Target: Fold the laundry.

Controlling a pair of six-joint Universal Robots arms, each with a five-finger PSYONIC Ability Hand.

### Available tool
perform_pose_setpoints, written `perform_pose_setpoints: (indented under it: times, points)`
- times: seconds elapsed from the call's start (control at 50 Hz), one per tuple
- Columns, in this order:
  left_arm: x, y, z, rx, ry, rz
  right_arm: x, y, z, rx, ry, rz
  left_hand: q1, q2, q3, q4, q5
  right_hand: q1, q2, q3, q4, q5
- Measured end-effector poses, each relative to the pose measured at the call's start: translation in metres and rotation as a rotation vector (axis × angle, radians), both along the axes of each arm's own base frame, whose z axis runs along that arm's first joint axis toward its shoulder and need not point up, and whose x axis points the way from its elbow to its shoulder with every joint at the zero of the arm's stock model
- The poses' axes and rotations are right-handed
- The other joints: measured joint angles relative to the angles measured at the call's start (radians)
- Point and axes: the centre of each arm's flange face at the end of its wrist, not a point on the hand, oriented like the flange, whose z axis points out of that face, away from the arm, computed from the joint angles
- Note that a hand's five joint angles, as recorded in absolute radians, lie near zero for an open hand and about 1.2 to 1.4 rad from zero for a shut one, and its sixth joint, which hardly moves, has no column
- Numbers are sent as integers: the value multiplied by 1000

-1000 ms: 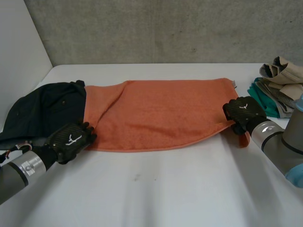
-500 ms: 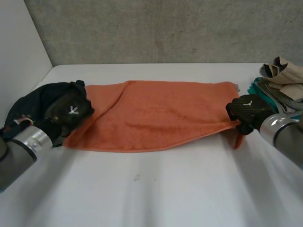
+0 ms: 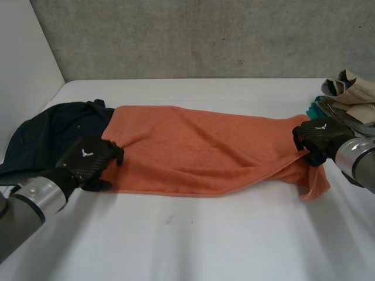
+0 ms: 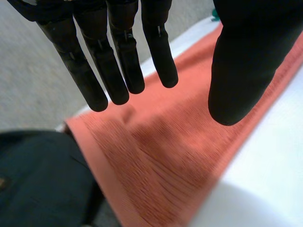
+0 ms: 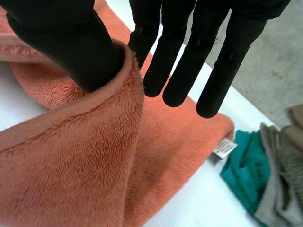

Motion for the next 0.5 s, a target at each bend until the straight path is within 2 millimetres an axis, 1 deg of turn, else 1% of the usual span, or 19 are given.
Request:
perform_pose_setpoints:
  times: [0.06,0.16,0.34,0.5]
  points:
    - [-3,-3,-14,46,-11,-6,1,-4,-9,13,-21,-19,-1,-3,-2,-2,-3,0,0,0,0,0]
    - [-10,-6,-29,76,-47,-3,1,-13,-17,12,-56,-56,-2,-5,-5,-5,-6,0,0,0,0,0]
    - [-10,-17,-33,39,-119,61,0,-22,-21,8,-76,-77,-61,-64,-62,-61,-65,0,0,0,0,0]
    - [-9,-25,-42,30,-171,61,-1,-24,-24,11,-68,-78,-89,-91,-84,-87,-94,0,0,0,1,0]
